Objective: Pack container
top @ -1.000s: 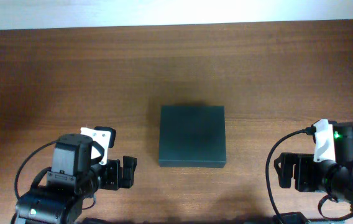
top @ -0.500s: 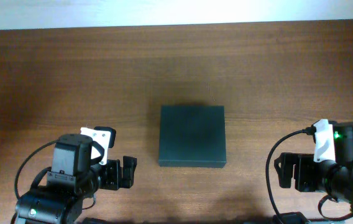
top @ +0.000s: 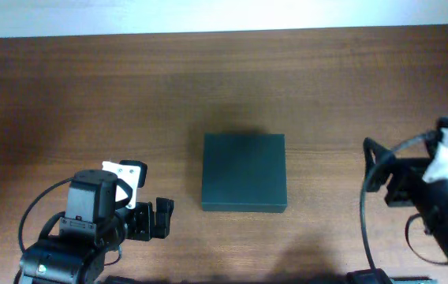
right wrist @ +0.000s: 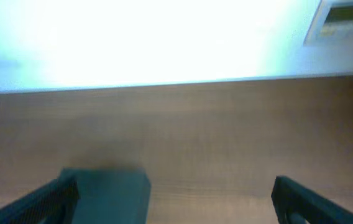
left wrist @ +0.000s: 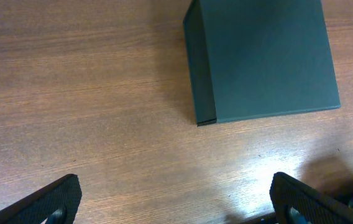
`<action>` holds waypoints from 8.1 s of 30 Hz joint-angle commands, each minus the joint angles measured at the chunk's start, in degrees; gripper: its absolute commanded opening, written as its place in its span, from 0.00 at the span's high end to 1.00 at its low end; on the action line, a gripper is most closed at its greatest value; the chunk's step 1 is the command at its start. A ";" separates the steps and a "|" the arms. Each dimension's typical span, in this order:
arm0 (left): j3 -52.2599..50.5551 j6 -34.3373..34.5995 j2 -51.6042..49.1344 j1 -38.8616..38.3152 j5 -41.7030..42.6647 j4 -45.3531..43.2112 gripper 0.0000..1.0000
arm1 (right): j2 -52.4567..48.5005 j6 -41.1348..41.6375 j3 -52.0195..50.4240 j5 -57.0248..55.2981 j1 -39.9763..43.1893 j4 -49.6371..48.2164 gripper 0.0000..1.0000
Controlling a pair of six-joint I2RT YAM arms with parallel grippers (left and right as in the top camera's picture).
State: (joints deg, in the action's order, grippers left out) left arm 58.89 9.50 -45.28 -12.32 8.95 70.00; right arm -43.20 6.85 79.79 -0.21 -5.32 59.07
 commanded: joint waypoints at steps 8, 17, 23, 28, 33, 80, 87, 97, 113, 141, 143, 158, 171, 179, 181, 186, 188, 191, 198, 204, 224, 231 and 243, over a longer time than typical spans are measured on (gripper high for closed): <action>-0.37 -0.09 -0.07 0.35 -0.42 -0.13 0.01 | 13.92 -0.70 -23.80 -0.61 -0.26 -22.27 0.01; -0.37 -0.09 -0.07 0.35 -0.42 -0.13 0.01 | 19.87 -0.59 -47.58 -0.46 -0.24 -59.21 0.01; -0.37 -0.09 -0.07 0.37 -0.42 -0.13 0.01 | 21.55 -0.59 -58.82 -0.50 -0.24 -76.11 0.01; -0.37 -0.09 -0.07 0.35 -0.42 -0.13 0.01 | 24.59 -0.37 -64.59 -0.48 -0.24 -83.01 0.01; -0.37 -0.09 -0.07 0.37 -0.42 -0.13 0.01 | 29.20 -0.63 -67.08 -0.59 -0.17 -82.90 0.01; -0.37 -0.09 -0.07 0.35 -0.42 -0.13 0.01 | 43.01 -0.42 -77.77 0.98 4.98 -75.76 0.01; -0.37 -0.09 -0.07 0.35 -0.42 -0.13 0.01 | 43.01 -0.42 -79.47 1.01 4.98 -73.26 0.01; -0.37 -0.09 -0.07 0.35 -0.42 -0.13 0.01 | 43.01 -0.39 -79.47 1.22 4.96 -63.91 0.01; -0.37 -0.09 -0.07 0.35 -0.42 -0.13 0.01 | 43.01 -0.39 -79.47 2.10 4.98 -54.73 0.01; -0.37 -0.09 -0.07 0.35 -0.42 -0.13 0.01 | 43.01 -0.39 -79.47 2.10 4.96 -54.73 0.01; -0.37 -0.09 -0.07 0.35 -0.42 -0.13 0.01 | 43.01 -0.39 -79.47 2.10 4.96 -54.73 0.01; -4.07 -4.74 13.16 2.29 -3.80 -13.46 0.01 | 43.01 -0.39 -79.47 2.10 4.96 -54.73 0.01; -26.16 -14.53 31.39 10.51 5.11 -49.27 0.01 | 43.01 -0.39 -79.47 2.10 4.96 -54.73 0.01; -43.28 -12.35 39.54 10.51 4.74 -75.52 0.01 | 43.01 -0.39 -79.47 2.10 4.96 -54.73 0.01; -46.60 -10.71 41.18 10.51 3.80 -79.49 0.01 | 43.01 -0.39 -79.47 2.10 4.96 -54.73 0.01; -51.08 -7.10 44.68 10.51 1.05 -81.99 0.01 | 43.01 -0.39 -79.47 2.10 4.96 -54.73 0.01; -52.11 -7.15 44.98 10.51 0.15 -83.62 0.01 | 43.01 -0.39 -79.47 2.10 4.96 -54.73 0.01; -52.92 -7.26 45.00 10.51 -0.90 -84.59 0.01 | 43.01 -0.39 -79.47 2.10 4.96 -54.73 0.01; -56.50 -8.00 45.00 11.06 -3.23 -84.94 0.01 | 43.01 -0.39 -79.47 2.10 4.96 -54.73 0.01; -58.42 -8.02 45.00 11.10 -4.33 -80.87 0.01 | 43.01 -0.39 -79.47 2.10 4.96 -54.73 0.01; -58.42 -9.31 45.00 11.10 -6.23 -65.48 0.01 | 42.99 -0.39 -79.47 2.10 4.96 -54.73 0.01; -58.40 -9.31 44.98 11.10 -6.23 -65.48 0.01 | 42.99 -0.39 -79.47 2.10 4.96 -54.73 0.01; -58.40 -9.31 44.98 11.10 -6.23 -65.48 0.01 | 42.99 -0.39 -79.47 2.10 4.96 -54.73 0.01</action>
State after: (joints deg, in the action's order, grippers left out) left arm 0.64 1.08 -0.82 -1.52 3.14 4.08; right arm -0.84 6.22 0.58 1.13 -0.71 4.10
